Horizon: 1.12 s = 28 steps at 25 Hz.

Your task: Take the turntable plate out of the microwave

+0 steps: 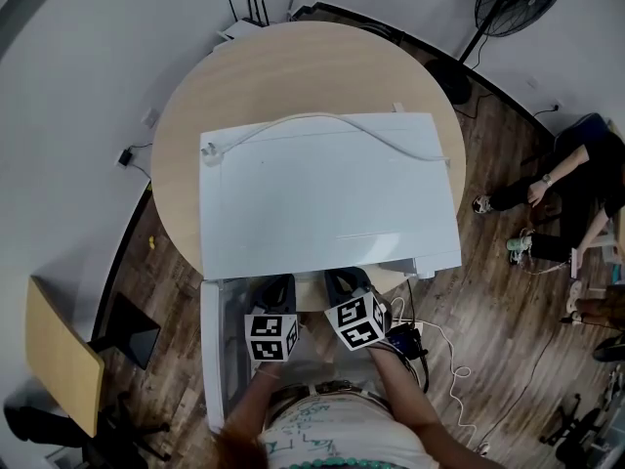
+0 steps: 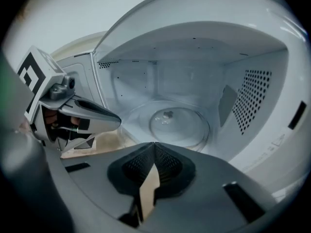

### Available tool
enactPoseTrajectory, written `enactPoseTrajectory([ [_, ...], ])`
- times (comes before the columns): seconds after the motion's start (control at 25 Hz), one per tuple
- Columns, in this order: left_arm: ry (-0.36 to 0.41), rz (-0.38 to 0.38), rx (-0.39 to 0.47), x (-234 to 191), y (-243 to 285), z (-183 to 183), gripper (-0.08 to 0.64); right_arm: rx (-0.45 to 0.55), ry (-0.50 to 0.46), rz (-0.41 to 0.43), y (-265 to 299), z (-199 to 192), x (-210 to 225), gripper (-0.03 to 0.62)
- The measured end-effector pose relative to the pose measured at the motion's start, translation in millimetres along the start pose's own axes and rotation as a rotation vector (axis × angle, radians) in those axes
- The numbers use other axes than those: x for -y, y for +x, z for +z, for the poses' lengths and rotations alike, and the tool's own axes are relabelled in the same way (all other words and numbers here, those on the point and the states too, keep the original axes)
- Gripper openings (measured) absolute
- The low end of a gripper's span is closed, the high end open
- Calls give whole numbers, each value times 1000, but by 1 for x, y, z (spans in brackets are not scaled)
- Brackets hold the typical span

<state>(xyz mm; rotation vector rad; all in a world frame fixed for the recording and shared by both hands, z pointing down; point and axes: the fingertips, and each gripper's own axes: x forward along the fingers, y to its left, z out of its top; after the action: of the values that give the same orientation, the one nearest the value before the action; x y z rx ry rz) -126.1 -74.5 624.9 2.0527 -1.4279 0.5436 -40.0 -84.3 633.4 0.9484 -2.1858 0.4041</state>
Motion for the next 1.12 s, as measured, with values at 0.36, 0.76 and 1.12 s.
enactPoseTrajectory([
  [0.36, -598, -6, 75, -20, -4, -22, 43, -5, 76, 8, -3, -9, 8, -9],
  [0.76, -945, 3, 157, -34, 25, -26, 252, 47, 174, 43, -13, -16, 16, -9],
  [1.12, -1118, 70, 177, -45, 40, -27, 264, 32, 229, 40, -22, -31, 29, -9],
])
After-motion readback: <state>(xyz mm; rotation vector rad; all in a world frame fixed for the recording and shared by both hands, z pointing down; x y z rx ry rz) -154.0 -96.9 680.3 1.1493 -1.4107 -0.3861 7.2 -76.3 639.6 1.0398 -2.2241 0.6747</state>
